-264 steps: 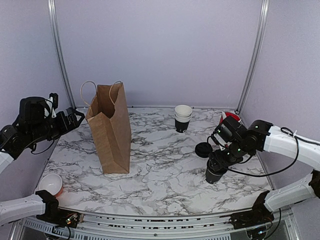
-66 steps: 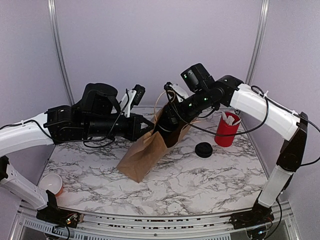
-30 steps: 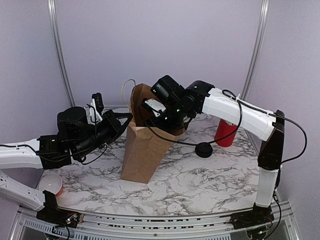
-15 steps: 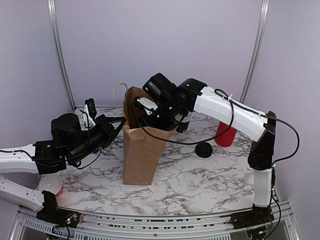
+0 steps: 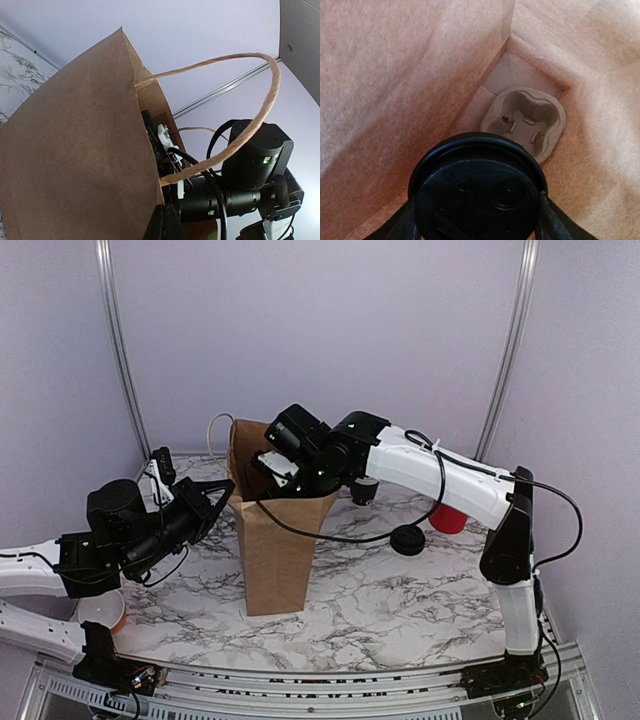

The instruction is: Pack the takeout coffee

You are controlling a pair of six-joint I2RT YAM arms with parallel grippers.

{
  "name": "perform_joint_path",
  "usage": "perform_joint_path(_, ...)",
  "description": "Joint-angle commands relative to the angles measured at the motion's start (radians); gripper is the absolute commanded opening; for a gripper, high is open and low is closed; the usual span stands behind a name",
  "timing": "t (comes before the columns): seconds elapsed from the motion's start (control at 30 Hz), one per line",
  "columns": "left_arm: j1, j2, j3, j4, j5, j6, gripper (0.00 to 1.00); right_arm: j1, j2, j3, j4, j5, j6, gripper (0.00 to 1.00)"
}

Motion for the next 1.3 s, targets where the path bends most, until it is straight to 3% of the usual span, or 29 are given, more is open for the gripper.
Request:
perform_joint_path(0.0,0.012,-0.028,-0.021,0.020,-0.019,-0.009,0.00,0.017,0.033,0.015,-0.013,0.008,0.012,0.71)
perform_joint_path(0.67,0.016,-0.067,-0.046,-0.016,-0.039,-0.030,0.00,0.049,0.068,0.033,-0.039,0.007,0.002,0.74)
perform_joint_path(1.27,0.017,-0.059,-0.028,-0.024,-0.035,-0.017,0.00,0.054,0.083,0.131,-0.076,0.019,-0.019,0.88)
